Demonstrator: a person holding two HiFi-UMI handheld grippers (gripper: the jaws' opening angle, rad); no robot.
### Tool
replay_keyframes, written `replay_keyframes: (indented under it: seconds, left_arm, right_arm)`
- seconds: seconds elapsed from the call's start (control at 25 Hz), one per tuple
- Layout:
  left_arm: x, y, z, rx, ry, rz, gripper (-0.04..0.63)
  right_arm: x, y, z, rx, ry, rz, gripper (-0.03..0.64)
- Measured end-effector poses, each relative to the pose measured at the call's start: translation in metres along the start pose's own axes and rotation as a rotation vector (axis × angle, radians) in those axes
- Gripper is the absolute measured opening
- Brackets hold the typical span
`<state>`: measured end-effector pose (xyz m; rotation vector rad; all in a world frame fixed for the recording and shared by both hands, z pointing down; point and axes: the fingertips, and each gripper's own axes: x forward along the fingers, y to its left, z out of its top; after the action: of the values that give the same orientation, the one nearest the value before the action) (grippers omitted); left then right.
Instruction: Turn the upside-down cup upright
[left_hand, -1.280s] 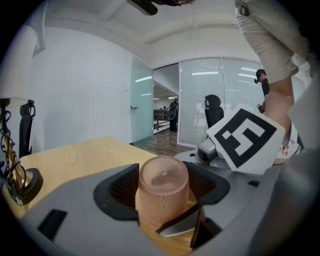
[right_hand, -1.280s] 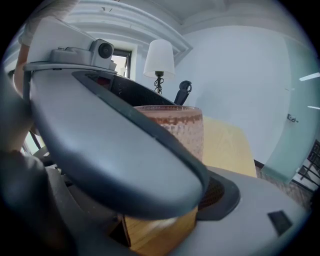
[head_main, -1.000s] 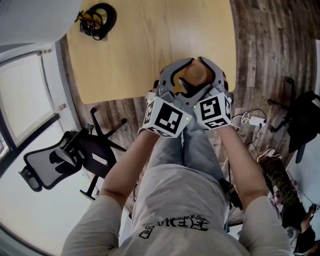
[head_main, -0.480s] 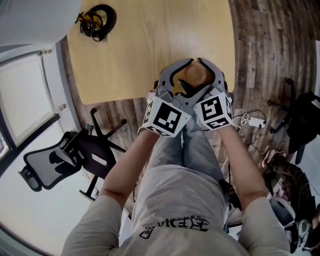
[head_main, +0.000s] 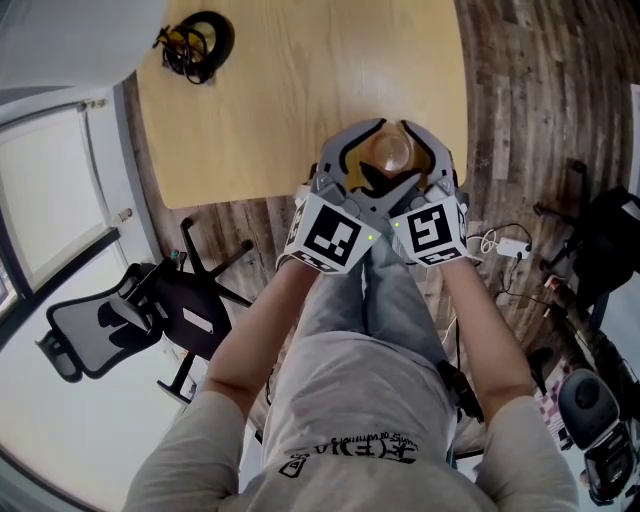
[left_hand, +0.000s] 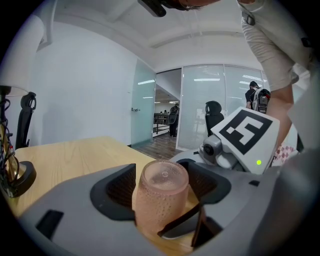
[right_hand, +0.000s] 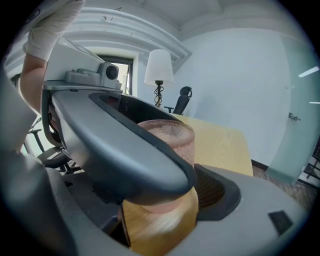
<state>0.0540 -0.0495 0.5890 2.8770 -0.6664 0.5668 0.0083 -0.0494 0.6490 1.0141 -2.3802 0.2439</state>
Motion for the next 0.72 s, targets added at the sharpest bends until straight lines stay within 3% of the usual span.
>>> replay_keyframes:
  seconds: [0.36,0.56,0.64,0.72]
  left_arm:
    - [-0.037,0.008,0.055,0.02,-0.136,0.049,0.356]
    - [-0.072,0.013,0.098,-0.096,-0.229,0.105,0.328]
    - [-0.086,0.011,0.114,-0.149,-0.248,0.111,0.285]
    - [-0.098,0.012,0.128,-0.163,-0.265,0.126,0.193]
  right_arm:
    - [-0.033,-0.007,0.051,-0.036,-0.106,-0.013,0.359]
    - [-0.069,-0.012,0.093,0.041,-0.173,-0.011,0.354]
    - [-0.087,-0.015,0.11,0.063,-0.204,-0.02,0.3]
    - [-0.104,-0.021,0.127,0.076,-0.236,-0.041,0.172]
